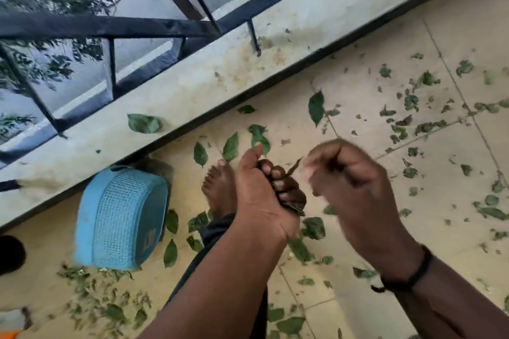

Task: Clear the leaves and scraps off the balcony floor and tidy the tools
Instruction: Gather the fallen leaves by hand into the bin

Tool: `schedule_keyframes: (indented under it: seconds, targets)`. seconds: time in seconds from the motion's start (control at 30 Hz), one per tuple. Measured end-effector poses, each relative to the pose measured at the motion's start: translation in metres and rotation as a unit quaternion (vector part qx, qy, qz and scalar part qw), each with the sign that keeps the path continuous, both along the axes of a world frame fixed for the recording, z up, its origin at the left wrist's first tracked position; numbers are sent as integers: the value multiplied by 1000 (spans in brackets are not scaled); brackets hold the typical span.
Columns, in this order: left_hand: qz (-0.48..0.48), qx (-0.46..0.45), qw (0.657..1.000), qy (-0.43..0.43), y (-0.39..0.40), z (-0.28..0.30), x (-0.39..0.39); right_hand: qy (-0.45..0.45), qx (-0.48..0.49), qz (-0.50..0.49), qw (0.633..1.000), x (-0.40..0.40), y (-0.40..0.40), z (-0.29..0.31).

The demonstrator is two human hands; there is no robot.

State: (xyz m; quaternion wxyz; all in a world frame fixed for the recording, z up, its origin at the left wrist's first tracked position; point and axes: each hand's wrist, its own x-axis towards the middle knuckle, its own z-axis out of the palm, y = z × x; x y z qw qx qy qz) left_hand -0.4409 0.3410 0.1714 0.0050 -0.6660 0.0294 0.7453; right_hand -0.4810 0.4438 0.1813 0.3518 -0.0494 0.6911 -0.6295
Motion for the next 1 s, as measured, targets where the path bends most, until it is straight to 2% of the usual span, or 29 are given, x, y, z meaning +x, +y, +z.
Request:
schedule_keyframes:
  seconds: [0.03,0.1,0.2,0.33,0.4,0.57,0.67,0.77,0.83,0.9,0.93,1.0]
  targets:
    - [18,1,1000,0,-8,-2,4,-58,-18,-55,997,-7,-11,-12]
    - [39,-6,999,-6,-20,-5,10,-43,73,-53,995,-21,-31,-53]
    - [42,-36,998,-25,-37,-8,20,17,232,107,967,-29,-63,-137]
    - [34,-78,994,-69,-69,-16,34,101,381,325,860,-27,-101,-222]
    - [35,-83,993,-79,-84,-20,39,137,409,364,825,-25,-115,-239]
    - [21,-41,998,-40,-103,-25,41,222,425,381,790,-21,-123,-261]
    - [6,-26,999,-30,-108,-25,38,195,425,399,788,-21,-120,-267]
    - [0,-20,999,-34,-109,-25,34,154,410,366,821,-20,-108,-269]
    - [-1,-15,999,-33,-108,-23,30,104,378,273,878,-24,-95,-267]
    - [-7,-15,999,-32,-106,-23,29,48,341,125,930,-35,-81,-261]
    - [-8,-15,999,-31,-105,-23,29,40,336,52,939,-44,-74,-258]
    - [-12,-17,999,-33,-104,-23,28,79,386,-53,918,-65,-59,-254]
